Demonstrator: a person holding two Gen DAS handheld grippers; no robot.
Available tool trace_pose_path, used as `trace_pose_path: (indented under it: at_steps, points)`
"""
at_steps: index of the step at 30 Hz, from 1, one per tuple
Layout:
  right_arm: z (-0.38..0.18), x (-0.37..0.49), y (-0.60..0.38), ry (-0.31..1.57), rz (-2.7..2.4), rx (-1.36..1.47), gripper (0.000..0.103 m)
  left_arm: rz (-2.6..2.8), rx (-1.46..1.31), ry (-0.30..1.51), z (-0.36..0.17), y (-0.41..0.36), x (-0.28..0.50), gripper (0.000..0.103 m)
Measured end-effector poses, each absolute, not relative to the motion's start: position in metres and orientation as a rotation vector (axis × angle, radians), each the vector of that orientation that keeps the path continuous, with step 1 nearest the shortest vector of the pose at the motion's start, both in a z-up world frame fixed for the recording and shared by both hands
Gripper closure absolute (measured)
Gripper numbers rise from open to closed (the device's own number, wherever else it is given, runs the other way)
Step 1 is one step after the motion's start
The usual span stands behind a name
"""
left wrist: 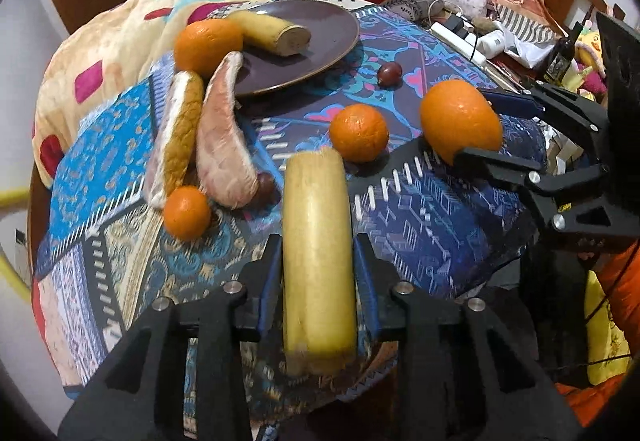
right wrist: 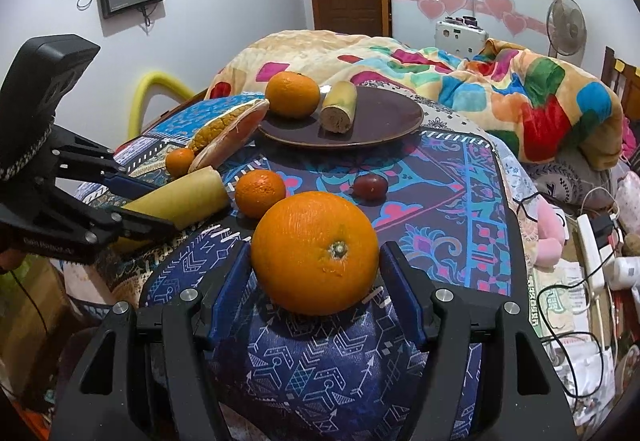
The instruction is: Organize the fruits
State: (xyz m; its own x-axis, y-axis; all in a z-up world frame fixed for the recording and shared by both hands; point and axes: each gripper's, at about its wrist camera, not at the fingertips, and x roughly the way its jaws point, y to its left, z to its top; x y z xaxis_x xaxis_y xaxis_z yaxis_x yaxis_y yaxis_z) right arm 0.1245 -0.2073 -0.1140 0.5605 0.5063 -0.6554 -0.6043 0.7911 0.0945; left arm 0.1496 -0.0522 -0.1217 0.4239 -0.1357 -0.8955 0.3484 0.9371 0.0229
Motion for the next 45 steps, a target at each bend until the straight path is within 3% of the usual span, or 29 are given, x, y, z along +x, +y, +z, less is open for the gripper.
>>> trace_pose_path:
  at_steps: [11,29,40,41,43,45]
  points:
    - [-0.111,0.129,-0.21,0.739,0.659,-0.125,0.042,-0.326,0.151,1.022,-0.124,-0.053,0.168,0.069]
    - [-0.051,0.164,-0.211,0.57,0.598,-0.065,0.042,-0.305,0.002,0.703,-0.031,-0.027,0.183,0.069]
    - [-0.052,0.205,-0.197,0.567,0.575,-0.106,0.043,-0.318,0.022,0.758,-0.05,-0.04,0.23,0.069]
    - [-0.053,0.209,-0.195,0.572,0.574,-0.111,0.045,-0.317,0.023,0.77,-0.053,-0.04,0.235,0.069]
    - [-0.054,0.218,-0.192,0.573,0.57,-0.123,0.063,-0.319,0.016,0.779,-0.056,-0.04,0.243,0.069]
    - [-0.055,0.227,-0.189,0.594,0.581,-0.128,0.065,-0.319,0.009,0.789,-0.057,-0.039,0.251,0.069]
